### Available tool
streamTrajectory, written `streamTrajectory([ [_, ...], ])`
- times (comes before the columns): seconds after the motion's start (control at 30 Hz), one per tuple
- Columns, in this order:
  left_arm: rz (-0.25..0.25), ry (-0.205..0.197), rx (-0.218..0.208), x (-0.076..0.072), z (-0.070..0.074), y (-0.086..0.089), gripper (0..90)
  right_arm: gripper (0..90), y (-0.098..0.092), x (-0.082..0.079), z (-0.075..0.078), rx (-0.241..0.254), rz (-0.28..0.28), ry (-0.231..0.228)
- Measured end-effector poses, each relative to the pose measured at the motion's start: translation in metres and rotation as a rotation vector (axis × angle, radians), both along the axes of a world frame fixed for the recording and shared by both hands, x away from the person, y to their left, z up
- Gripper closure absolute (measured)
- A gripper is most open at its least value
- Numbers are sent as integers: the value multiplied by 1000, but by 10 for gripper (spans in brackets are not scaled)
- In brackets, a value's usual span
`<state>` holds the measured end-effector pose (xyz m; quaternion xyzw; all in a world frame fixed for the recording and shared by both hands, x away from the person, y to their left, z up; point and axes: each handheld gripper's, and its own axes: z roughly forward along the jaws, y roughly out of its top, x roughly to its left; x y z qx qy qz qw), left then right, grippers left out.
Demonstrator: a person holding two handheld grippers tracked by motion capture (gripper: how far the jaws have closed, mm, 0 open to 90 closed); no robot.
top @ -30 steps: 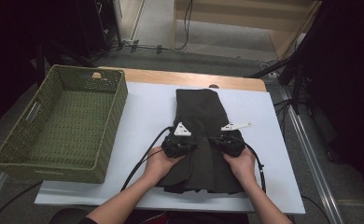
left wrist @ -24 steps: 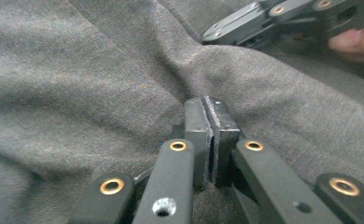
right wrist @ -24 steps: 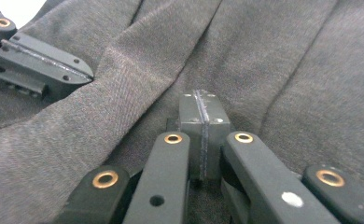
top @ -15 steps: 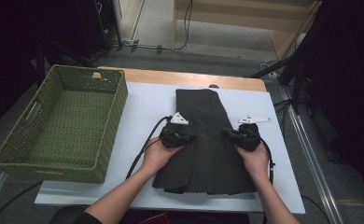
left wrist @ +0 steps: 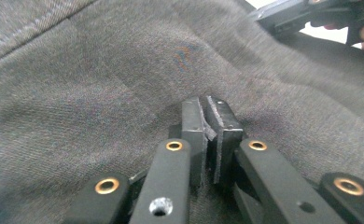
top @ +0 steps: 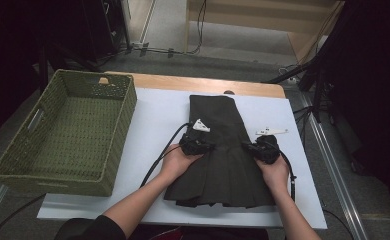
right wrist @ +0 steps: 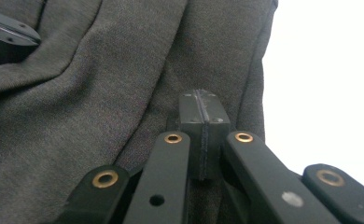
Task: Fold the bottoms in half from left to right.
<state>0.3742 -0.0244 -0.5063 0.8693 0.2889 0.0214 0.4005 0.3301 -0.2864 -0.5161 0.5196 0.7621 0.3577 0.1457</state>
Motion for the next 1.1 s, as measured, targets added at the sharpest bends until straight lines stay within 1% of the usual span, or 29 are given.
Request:
streamTrajectory([
  [0.03, 0, 0, 0, 1, -2, -1, 897, 876, 0, 1, -2, 9, 2, 3],
  [0.1, -4, 17, -7, 3, -3, -1, 900, 877, -1, 3, -5, 35, 13, 5],
  [0.2, -12, 20, -13, 4, -4, 1, 900, 877, -4, 4, -8, 89, 10, 12],
  [0.23, -7, 24, -21, 5, -4, 1, 900, 877, -4, 4, -9, 92, 9, 14],
  [0.33, -7, 46, -29, 7, -3, 3, 894, 876, 0, 3, -6, 44, 12, -1],
  [0.37, -4, 60, -36, 7, -2, 5, 876, 876, 1, 3, -5, 33, 12, 1],
  [0.43, -12, 67, -35, 9, 2, 7, 835, 874, 3, 3, -3, 18, 8, 10],
  [0.5, -8, 87, -49, 10, 7, 10, 794, 831, 3, 4, 1, 16, 12, 13],
  [0.57, -4, 102, -76, 12, 12, 13, 734, 777, 1, 4, 6, 38, 14, 10],
  [0.6, -4, 102, -80, 12, 14, 15, 722, 745, 0, 3, 9, 46, 10, 7],
  [0.67, -7, 92, -74, 12, 18, 19, 673, 666, 0, 3, 14, 62, 7, -1],
  [0.77, -1, 85, -55, 11, 26, 26, 619, 591, 2, 1, 20, 62, 10, -16],
  [0.83, 12, 59, -51, 11, 31, 32, 587, 536, 4, 1, 22, 58, 18, -8],
  [0.9, 26, 50, -68, 12, 36, 38, 535, 491, 7, 1, 24, 58, 25, -5],
  [0.93, 35, 45, -79, 13, 37, 40, 523, 470, 8, 1, 25, 60, 27, -12],
  [1.0, 45, 33, -77, 15, 40, 45, 488, 421, 12, 2, 28, 67, 35, -15],
  [1.1, 63, 28, -79, 18, 41, 53, 442, 376, 17, 2, 30, 73, 41, -8],
])
